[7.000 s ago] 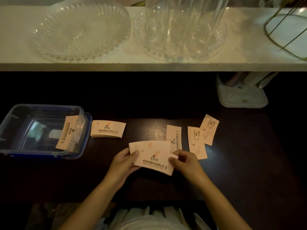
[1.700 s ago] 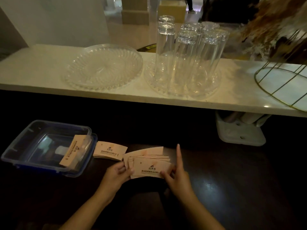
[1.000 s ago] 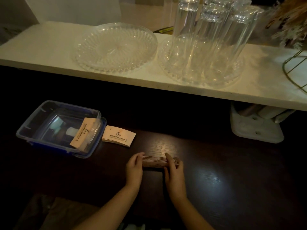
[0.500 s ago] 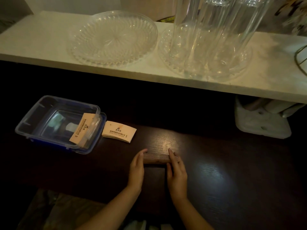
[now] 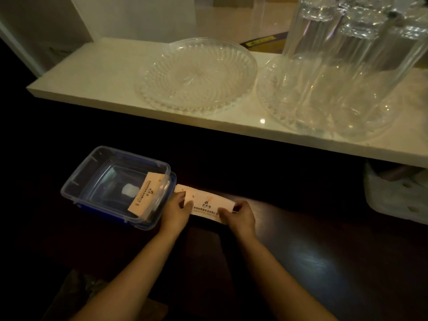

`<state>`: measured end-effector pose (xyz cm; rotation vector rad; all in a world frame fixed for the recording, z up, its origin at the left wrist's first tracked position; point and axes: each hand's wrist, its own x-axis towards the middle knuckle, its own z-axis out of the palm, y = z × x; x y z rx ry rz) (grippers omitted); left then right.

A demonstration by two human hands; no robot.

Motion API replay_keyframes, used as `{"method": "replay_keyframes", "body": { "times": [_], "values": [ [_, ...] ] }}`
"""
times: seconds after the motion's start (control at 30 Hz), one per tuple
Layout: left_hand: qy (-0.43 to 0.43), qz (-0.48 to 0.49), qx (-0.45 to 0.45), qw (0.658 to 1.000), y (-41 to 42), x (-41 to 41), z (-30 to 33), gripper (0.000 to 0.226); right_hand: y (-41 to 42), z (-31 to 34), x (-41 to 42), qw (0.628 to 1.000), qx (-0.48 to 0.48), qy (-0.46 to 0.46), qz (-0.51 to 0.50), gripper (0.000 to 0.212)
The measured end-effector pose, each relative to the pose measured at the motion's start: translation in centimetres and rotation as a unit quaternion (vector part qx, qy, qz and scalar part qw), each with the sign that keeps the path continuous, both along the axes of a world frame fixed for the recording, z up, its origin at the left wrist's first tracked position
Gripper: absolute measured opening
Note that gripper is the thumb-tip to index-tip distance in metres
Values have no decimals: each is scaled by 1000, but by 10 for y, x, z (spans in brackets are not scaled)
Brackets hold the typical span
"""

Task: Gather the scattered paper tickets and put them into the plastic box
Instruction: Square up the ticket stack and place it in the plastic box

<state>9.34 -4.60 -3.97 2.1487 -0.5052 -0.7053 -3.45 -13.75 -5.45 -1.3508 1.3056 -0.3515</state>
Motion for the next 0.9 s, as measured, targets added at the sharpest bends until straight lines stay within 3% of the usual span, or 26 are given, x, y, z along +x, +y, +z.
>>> {"method": "replay_keyframes", "body": {
  "times": [0.2,0.43,0.73,0.9],
  "values": [
    [-62,-45,74,994,-15,12,-15,34,-6,-13,11,999,13,32,-10,30],
    [-107,-14,105,989,-17,9,-23,41,-12,-12,13,998,47,45,-2,28],
    [-104,-44,135,984,-21,10,-23,45,-7,-24,15,993,96,55,-34,17],
    [-76,-43,107,990,-21,8,-21,45,-5,-28,18,989,116,37,-78,20]
  ]
}}
